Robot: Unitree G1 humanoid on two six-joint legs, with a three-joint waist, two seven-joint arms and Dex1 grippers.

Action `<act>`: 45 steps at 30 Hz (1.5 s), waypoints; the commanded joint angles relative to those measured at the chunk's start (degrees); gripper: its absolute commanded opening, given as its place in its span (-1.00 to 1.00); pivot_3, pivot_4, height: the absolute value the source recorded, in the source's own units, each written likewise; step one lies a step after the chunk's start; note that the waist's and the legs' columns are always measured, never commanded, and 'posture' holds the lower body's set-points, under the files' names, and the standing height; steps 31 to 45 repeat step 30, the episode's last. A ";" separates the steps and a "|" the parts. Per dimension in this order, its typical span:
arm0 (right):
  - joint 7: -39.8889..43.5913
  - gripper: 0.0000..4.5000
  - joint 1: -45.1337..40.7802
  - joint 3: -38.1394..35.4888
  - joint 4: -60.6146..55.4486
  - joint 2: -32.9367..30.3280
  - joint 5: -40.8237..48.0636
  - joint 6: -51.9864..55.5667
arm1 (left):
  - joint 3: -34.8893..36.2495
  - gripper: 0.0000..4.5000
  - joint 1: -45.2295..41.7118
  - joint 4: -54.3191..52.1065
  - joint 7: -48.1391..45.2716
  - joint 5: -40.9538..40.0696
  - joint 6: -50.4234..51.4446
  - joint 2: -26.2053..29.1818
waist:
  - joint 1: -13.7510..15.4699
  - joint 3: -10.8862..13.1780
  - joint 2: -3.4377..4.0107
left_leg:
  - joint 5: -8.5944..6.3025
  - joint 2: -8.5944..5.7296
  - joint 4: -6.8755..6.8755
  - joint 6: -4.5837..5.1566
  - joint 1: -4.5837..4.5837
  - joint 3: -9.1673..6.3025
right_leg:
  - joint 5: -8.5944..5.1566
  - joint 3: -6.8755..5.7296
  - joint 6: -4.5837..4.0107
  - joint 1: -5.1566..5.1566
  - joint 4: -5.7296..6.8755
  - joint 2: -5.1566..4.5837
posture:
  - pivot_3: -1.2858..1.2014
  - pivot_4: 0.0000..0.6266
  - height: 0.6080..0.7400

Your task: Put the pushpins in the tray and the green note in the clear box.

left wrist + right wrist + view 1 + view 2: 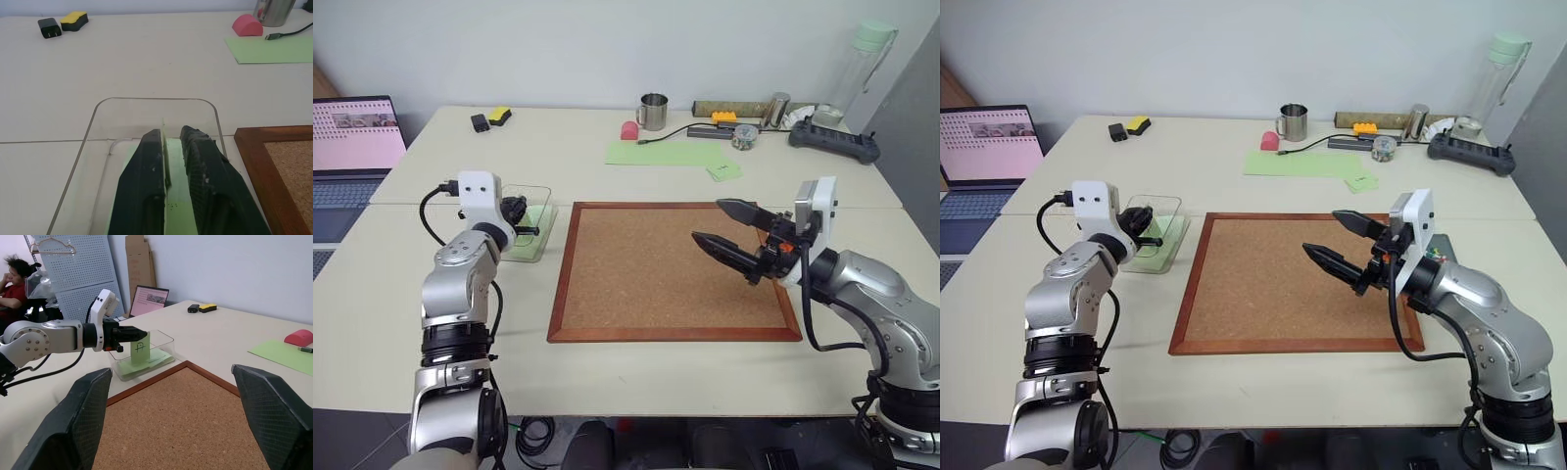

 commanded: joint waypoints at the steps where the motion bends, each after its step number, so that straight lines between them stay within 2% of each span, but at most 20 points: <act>1: -0.04 0.83 -1.21 -0.28 -0.74 -0.60 -0.43 -1.38 | 1.14 -0.24 -0.99 -2.04 0.73 -0.25 -0.74 0.96 | -0.07 0.00 0.00 | 0.00 0.00 0.00 0.00 0.00 0.00 | 0.00 0.00 0.00 0.00 0.00 0.00 | 0.03 -0.52 1.00; 7: 0.64 0.83 -1.74 -0.51 1.64 -0.89 -2.34 -2.86 | 0.36 0.31 -1.84 -3.25 -0.37 0.34 -3.61 2.68 | -0.16 0.00 0.00 | 0.00 0.00 0.00 0.00 0.00 0.00 | 0.00 0.00 0.00 0.00 0.00 0.00 | 0.03 -0.52 1.00; 11: 0.90 0.83 -2.28 -1.16 3.40 -1.34 -3.29 -4.05 | -2.61 0.75 -3.38 -4.89 -4.12 1.60 -6.25 5.55 | -0.32 0.02 -0.04 | 0.00 0.02 -0.03 -0.01 0.00 0.00 | 0.00 -0.01 0.00 -0.02 0.00 0.03 | 0.03 -0.52 1.00; 14: 1.20 0.83 -3.04 -1.98 5.00 -2.12 -4.17 -4.81 | -7.01 0.98 -5.05 -6.71 -10.73 1.15 -6.40 7.32 | -0.25 0.02 -0.04 | 0.01 0.01 -0.03 -0.01 -0.01 0.01 | 0.00 0.00 0.00 -0.01 -0.02 0.01 | 0.03 -0.52 1.00; 17: 1.97 0.83 -2.82 -2.35 6.33 -3.45 -5.02 -5.29 | -10.79 1.00 -5.61 -9.51 -17.84 -1.35 -4.04 7.92 | -0.26 0.02 -0.03 | 0.01 0.00 -0.03 -0.01 -0.01 0.04 | 0.00 0.01 0.00 -0.01 -0.01 0.01 | 0.03 -0.52 1.00; 20: 6.06 0.83 1.19 -1.27 6.49 -7.40 -6.29 -5.45 | -14.98 1.00 -3.89 -13.35 -27.95 -5.61 0.10 9.60 | -0.30 0.02 -0.03 | 0.01 0.00 -0.03 -0.01 -0.02 0.04 | 0.00 0.00 0.00 -0.01 -0.02 0.02 | 0.03 -0.52 1.00; 25: 12.77 0.83 8.13 -0.69 7.22 -13.15 -8.60 -7.29 | -21.94 1.00 0.23 -16.08 -42.99 -6.60 -0.10 16.26 | -0.88 0.05 0.00 | 0.00 0.03 -0.08 0.01 0.03 0.09 | -0.01 0.07 -0.01 -0.02 -0.05 0.10 | 0.03 -0.52 1.00; 45: 12.66 0.83 10.30 -1.61 7.86 -13.18 -10.08 -8.71 | -21.91 1.00 0.54 -14.49 -44.59 -6.24 -1.51 15.85 | -0.90 0.07 -0.02 | -0.02 0.03 -0.06 0.03 0.07 0.09 | -0.02 0.12 -0.02 -0.02 0.00 0.16 | 0.03 -0.52 1.00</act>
